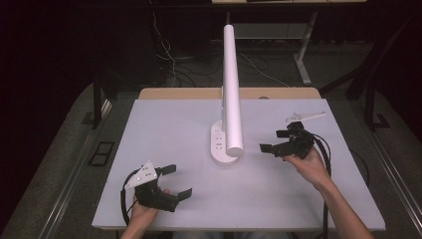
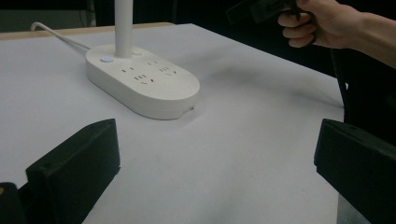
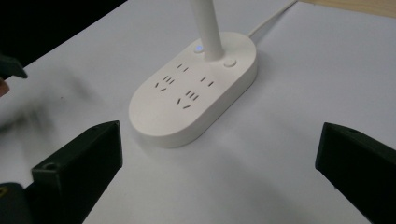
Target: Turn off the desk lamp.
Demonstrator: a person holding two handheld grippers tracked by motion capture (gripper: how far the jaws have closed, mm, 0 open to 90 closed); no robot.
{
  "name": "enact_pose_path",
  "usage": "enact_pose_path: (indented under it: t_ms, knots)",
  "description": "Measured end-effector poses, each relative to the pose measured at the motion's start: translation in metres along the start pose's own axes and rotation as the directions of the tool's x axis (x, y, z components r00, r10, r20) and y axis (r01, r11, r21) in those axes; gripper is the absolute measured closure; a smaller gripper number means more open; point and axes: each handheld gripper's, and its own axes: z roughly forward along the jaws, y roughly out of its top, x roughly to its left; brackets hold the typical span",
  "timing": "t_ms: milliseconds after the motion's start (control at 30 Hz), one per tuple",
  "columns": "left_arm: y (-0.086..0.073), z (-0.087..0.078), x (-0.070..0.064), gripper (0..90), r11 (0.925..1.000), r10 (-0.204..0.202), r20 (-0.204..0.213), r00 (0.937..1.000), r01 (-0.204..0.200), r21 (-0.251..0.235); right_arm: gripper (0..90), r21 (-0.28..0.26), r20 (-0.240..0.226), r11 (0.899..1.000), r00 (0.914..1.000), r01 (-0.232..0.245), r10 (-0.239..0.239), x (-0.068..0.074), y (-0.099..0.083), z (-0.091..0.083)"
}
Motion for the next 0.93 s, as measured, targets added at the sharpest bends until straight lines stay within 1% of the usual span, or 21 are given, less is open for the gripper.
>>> enact_pose_path:
  t_ms: [100,167,267,333,367,400,433,467,500,533,633,700,733,767,867,933]
  knots:
    - [0.000,0.000,-0.001,0.0,1.0000,0.000,0.001,1.0000,0.000,-0.001,0.6,-0.013,-0.002,1.000,1.0000,0.005,-0.005,0.004,-0.010,-0.008]
    - [0.000,0.001,-0.001,0.0,1.0000,0.001,0.000,1.0000,-0.001,0.001,0.6,-0.024,-0.004,1.000,1.0000,-0.006,0.006,0.007,-0.017,-0.014]
    - [0.000,0.001,-0.001,0.0,1.0000,0.000,0.000,1.0000,0.000,0.002,0.6,-0.032,-0.001,0.999,1.0000,-0.002,0.002,0.009,-0.026,-0.021]
    - [0.000,0.001,-0.001,0.0,1.0000,-0.003,-0.002,1.0000,0.003,0.002,0.6,-0.046,-0.001,0.999,0.9999,-0.012,0.012,0.011,-0.033,-0.026]
    - [0.000,0.001,-0.001,0.0,1.0000,-0.002,-0.002,1.0000,0.002,0.001,0.7,-0.054,0.007,0.998,0.9999,-0.013,0.014,0.012,-0.037,-0.029]
    - [0.000,0.000,-0.001,0.0,1.0000,0.000,-0.002,1.0000,0.000,0.001,0.7,-0.070,0.020,0.997,0.9997,-0.015,0.016,0.013,-0.046,-0.034]
    - [0.000,0.000,-0.001,0.0,1.0000,-0.003,-0.004,1.0000,0.003,0.002,0.7,-0.070,0.020,0.997,0.9997,-0.015,0.016,0.013,-0.046,-0.034]
    - [0.000,0.000,-0.001,0.0,1.0000,0.001,-0.004,1.0000,-0.001,0.004,0.7,-0.077,0.021,0.997,0.9995,-0.022,0.024,0.013,-0.051,-0.036]
    - [0.000,0.000,-0.001,0.0,1.0000,0.002,-0.004,1.0000,-0.002,0.002,0.7,-0.082,0.022,0.996,0.9991,-0.033,0.035,0.014,-0.061,-0.040]
    - [0.000,0.000,-0.001,0.0,1.0000,0.000,-0.006,1.0000,0.000,0.003,0.7,-0.082,0.022,0.996,0.9991,-0.033,0.035,0.014,-0.061,-0.040]
    - [0.000,0.000,-0.001,0.0,1.0000,0.000,-0.007,1.0000,0.000,0.003,0.7,-0.086,0.027,0.995,0.9986,-0.042,0.045,0.015,-0.075,-0.043]
    - [0.000,0.000,-0.002,0.0,1.0000,-0.002,-0.008,1.0000,0.002,0.001,0.7,-0.090,0.039,0.995,0.9982,-0.042,0.046,0.017,-0.083,-0.045]
    - [0.000,0.000,-0.002,0.0,1.0000,-0.001,-0.009,1.0000,0.001,0.002,0.7,-0.093,0.044,0.995,0.9978,-0.044,0.048,0.019,-0.091,-0.047]
    - [0.000,-0.001,-0.001,0.0,1.0000,-0.001,-0.009,1.0000,0.001,0.002,0.7,-0.093,0.044,0.995,0.9978,-0.044,0.048,0.019,-0.091,-0.047]
    - [0.000,-0.001,-0.001,0.0,1.0000,0.000,-0.010,0.9999,0.000,0.002,0.7,-0.091,0.051,0.995,0.9978,-0.037,0.042,0.024,-0.100,-0.048]
    - [0.000,-0.001,-0.001,0.0,1.0000,0.000,-0.010,0.9999,0.000,0.002,0.7,-0.088,0.052,0.995,0.9974,-0.045,0.050,0.027,-0.105,-0.050]
